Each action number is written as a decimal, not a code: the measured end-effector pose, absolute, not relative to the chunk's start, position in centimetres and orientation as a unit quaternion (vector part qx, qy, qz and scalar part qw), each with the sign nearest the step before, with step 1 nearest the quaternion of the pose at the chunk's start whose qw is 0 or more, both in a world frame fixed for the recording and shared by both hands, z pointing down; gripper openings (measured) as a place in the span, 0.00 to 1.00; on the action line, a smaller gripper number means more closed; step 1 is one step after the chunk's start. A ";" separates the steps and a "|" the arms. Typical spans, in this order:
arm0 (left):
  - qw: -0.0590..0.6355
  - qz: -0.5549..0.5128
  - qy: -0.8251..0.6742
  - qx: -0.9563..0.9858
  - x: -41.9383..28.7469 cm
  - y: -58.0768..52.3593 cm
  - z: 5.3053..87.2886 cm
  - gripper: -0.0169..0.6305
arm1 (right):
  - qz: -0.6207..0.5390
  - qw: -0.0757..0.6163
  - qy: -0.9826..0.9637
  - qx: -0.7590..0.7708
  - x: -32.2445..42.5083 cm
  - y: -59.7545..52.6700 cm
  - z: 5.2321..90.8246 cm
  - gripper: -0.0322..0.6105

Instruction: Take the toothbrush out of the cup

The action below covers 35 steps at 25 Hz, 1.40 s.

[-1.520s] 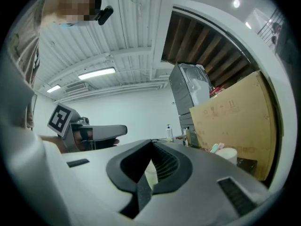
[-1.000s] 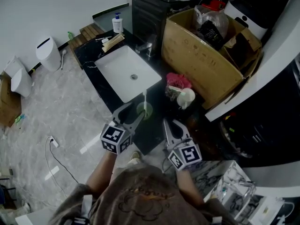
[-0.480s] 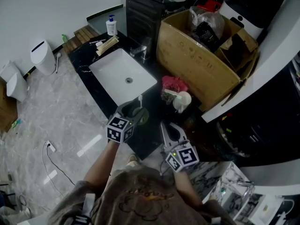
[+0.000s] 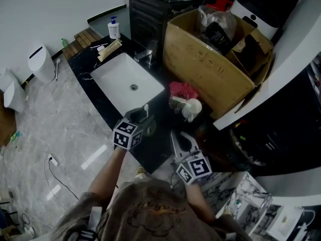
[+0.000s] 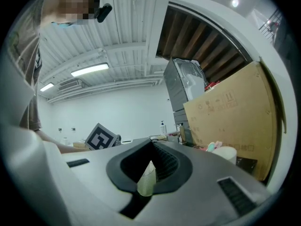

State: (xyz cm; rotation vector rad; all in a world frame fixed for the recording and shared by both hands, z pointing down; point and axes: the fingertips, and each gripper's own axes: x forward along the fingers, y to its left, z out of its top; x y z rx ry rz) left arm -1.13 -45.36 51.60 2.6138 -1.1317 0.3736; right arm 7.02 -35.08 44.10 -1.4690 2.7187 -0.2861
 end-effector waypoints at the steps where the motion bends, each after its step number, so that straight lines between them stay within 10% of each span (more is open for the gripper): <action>1: 0.133 0.129 -0.390 0.902 -1.1 -45.4 51.6 0.30 | -0.093 0.018 0.875 -0.474 7.1 -35.1 44.2 0.05; 17: 0.130 0.122 -0.393 0.902 -1.1 -45.2 51.5 0.07 | -0.093 0.013 0.873 -0.479 7.6 -35.3 44.5 0.05; 35: 0.096 0.061 -0.411 0.905 -2.0 -44.9 45.1 0.06 | -0.097 0.008 0.881 -0.462 6.8 -34.6 44.6 0.05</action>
